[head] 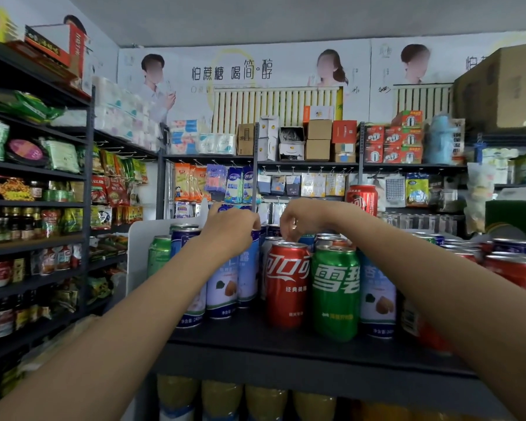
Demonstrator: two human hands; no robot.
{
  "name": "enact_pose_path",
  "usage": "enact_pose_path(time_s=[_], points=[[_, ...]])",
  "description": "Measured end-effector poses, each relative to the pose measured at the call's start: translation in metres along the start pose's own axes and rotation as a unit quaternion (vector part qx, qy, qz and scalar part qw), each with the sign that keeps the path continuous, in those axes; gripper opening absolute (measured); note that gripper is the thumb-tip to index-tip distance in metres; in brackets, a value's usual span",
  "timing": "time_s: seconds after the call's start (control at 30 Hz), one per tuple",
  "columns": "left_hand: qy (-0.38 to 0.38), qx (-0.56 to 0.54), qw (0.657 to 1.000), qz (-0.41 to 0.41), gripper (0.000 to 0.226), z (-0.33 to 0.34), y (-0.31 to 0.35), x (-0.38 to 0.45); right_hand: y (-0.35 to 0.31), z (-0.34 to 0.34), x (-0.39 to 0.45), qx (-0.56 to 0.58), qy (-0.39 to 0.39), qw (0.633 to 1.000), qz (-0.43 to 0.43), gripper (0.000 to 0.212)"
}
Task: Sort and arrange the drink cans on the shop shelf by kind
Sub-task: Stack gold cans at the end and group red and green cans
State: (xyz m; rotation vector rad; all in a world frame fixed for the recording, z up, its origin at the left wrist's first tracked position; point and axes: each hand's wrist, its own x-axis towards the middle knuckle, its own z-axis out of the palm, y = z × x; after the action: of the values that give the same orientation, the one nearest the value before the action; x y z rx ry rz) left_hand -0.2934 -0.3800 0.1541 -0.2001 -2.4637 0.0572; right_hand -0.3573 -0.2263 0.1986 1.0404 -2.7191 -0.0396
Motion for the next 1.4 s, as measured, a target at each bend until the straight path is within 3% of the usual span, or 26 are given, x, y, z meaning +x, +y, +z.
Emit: enact_pose_path(time_s=[0.2,0.3,0.37,0.43,0.57,0.7,0.83,1.0,1.13,1.4], points=[[0.072,-0.116,0.989,0.064,0.028,-0.007,0.015,-0.012,0.010,-0.026,-0.045,0.022,0.044,0.999,0.005,0.010],[0.033,-0.208,0.974,0.085,0.027,-0.011,0.035,-0.017,0.022,-0.046,-0.094,0.073,-0.039,0.996,0.039,0.016],[0.007,-0.214,0.973,0.085,0.024,-0.010,0.048,-0.016,0.028,-0.048,-0.120,0.054,-0.096,0.991,0.078,0.032],[-0.008,-0.201,0.976,0.078,0.020,-0.008,0.058,-0.015,0.033,-0.041,-0.135,0.062,-0.097,0.989,0.098,0.045],[-0.020,-0.170,0.982,0.074,0.018,-0.007,0.066,-0.013,0.039,-0.021,-0.139,0.106,-0.007,0.990,0.091,0.039],[-0.026,-0.196,0.977,0.078,0.018,-0.009,0.064,-0.015,0.040,-0.013,-0.137,0.153,0.018,0.984,0.084,0.030],[0.018,-0.214,0.975,0.056,0.020,-0.027,0.041,-0.009,0.038,-0.041,-0.139,0.213,0.073,0.969,0.097,0.028],[-0.038,-0.173,0.984,0.015,0.019,-0.044,0.001,0.005,0.018,-0.094,-0.114,0.348,0.274,0.895,0.059,0.022],[-0.089,-0.110,0.990,-0.007,0.019,-0.037,-0.016,0.013,-0.003,-0.098,-0.061,0.401,0.360,0.842,0.031,0.025],[-0.156,-0.090,0.983,-0.029,0.026,-0.031,-0.024,0.027,-0.020,-0.049,0.023,0.301,0.351,0.885,0.057,0.029]])
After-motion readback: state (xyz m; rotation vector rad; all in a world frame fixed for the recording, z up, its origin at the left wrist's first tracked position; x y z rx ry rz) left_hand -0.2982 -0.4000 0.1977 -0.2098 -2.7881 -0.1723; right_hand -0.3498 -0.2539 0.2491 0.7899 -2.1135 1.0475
